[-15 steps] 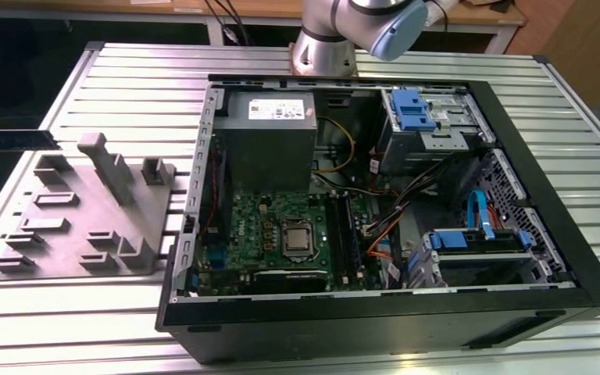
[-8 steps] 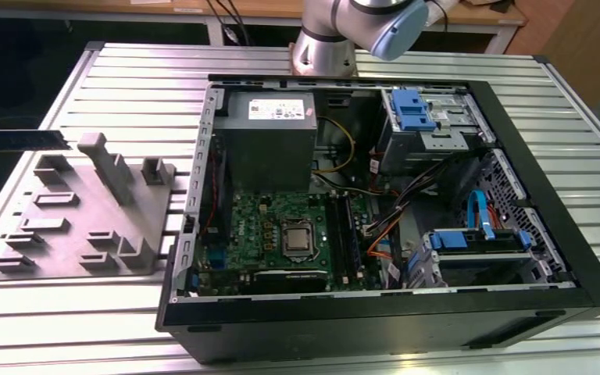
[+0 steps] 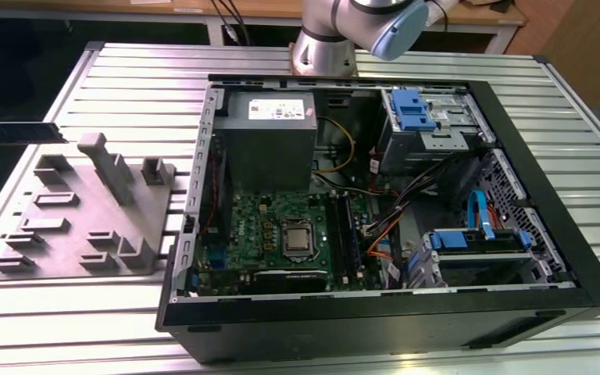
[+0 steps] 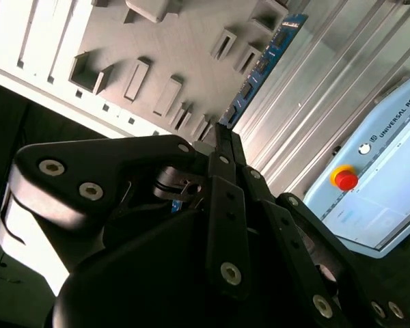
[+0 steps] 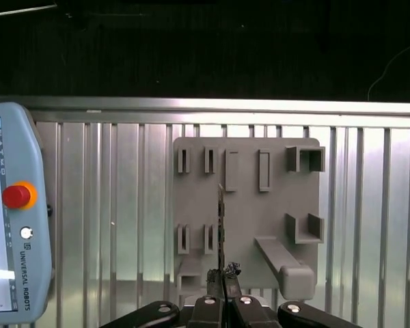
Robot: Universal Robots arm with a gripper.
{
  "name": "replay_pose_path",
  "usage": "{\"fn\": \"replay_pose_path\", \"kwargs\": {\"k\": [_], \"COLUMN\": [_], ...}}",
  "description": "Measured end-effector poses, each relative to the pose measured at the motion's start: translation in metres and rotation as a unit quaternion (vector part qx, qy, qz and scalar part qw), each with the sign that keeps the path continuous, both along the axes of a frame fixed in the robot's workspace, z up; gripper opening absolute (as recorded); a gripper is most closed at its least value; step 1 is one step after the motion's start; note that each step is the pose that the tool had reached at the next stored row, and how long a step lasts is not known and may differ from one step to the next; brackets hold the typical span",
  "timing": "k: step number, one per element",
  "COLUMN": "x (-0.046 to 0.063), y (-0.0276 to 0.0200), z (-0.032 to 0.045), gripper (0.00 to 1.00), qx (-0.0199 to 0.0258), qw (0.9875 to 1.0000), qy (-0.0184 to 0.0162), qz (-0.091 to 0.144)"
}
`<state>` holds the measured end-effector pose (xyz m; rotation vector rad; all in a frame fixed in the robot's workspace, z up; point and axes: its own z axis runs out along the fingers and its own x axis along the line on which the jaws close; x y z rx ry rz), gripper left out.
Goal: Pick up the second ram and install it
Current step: 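Pick up the second ram and move it above second insertion slot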
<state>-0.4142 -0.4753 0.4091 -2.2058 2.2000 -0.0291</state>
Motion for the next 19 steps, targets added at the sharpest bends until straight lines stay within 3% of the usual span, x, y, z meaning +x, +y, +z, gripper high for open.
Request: {"fn": "replay_pose_path", "kwargs": {"k": [10,19], "x": [0.002,0.025], "y": [0.0000,0.0000], "z": [0.0009,0.0008], "gripper": [0.12,0.12], "qx": [-0.0001,0.0000], "qw": [1.0000,1.0000], "qy": [0.0001,0.0000], "qz": [0.000,0.000]}}
